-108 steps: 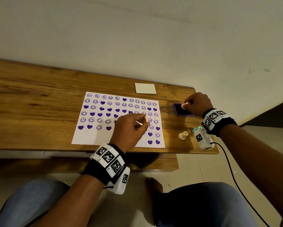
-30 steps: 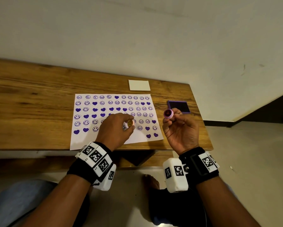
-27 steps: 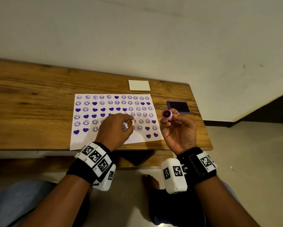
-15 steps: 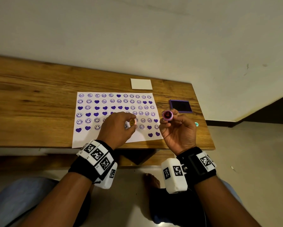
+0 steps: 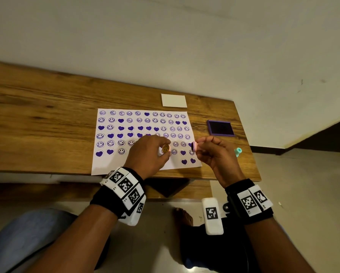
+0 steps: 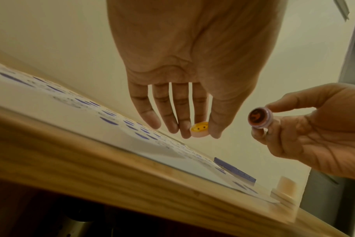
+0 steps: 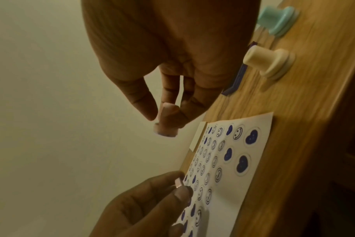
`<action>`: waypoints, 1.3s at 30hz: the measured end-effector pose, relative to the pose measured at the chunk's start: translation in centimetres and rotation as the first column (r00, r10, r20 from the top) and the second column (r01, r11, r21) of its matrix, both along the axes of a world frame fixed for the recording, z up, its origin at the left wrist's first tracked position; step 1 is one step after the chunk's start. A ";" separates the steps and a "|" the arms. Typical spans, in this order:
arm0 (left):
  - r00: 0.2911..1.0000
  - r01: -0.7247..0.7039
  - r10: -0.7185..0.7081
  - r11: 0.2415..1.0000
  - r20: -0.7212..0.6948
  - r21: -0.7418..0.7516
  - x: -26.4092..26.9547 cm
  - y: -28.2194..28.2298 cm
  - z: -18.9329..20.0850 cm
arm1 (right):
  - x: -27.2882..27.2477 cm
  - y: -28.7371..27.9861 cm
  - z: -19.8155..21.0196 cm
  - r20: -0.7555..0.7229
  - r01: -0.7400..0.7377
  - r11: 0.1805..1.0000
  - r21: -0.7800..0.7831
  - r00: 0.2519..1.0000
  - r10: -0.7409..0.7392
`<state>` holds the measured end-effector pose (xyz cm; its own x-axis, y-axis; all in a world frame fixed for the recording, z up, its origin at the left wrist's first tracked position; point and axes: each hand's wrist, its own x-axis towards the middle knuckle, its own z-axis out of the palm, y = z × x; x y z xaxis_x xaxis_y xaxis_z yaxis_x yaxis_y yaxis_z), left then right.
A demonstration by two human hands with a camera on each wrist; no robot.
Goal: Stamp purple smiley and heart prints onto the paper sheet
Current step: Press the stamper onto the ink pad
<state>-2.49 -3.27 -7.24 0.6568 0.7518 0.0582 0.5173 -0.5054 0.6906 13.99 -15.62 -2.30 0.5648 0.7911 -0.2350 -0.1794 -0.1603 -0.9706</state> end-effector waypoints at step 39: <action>0.994 0.022 -0.022 1.000 -0.103 -0.007 -0.6 0.2 0.4 | -4.6 5.8 -1.0 0.680 0.030 0.691 -0.722 0.213 0.701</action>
<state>-3.06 -3.10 -6.81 0.6755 0.7372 -0.0151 0.5749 -0.5137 0.6369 9.42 -9.82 -3.34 0.3739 0.9019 -0.2164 0.9047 -0.4060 -0.1291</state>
